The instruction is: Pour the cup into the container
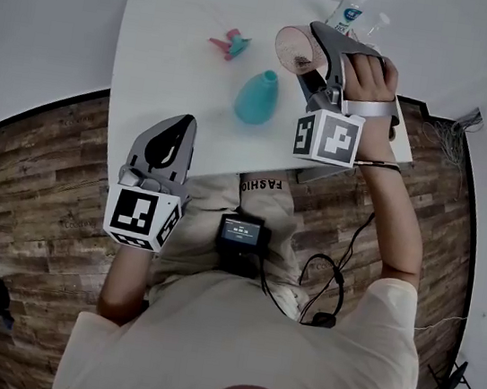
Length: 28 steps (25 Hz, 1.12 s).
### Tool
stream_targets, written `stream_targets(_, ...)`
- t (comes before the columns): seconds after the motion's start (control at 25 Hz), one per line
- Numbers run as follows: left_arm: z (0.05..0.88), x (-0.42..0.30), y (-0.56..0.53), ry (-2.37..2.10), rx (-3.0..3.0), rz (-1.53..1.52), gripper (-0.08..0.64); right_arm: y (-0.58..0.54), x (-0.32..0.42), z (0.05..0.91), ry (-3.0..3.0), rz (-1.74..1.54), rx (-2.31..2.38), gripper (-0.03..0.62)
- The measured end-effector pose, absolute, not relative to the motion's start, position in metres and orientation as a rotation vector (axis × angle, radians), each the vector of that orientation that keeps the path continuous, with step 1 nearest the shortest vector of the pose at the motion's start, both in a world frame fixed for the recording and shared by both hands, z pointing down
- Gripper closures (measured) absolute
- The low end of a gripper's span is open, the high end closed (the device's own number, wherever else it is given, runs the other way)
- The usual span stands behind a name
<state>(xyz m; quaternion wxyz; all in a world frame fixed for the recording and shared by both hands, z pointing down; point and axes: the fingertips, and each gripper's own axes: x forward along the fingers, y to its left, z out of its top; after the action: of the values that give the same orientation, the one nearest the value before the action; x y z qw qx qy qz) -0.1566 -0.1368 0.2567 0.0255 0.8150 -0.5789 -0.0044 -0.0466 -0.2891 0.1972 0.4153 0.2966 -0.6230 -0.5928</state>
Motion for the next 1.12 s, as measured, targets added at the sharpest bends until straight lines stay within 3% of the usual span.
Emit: stream_targets(1.12,0.235,-0.157,-0.142,-1.806,2.556,-0.03,0.548,-0.287,-0.055,0.198,-1.451,-1.615,0.724,0.222)
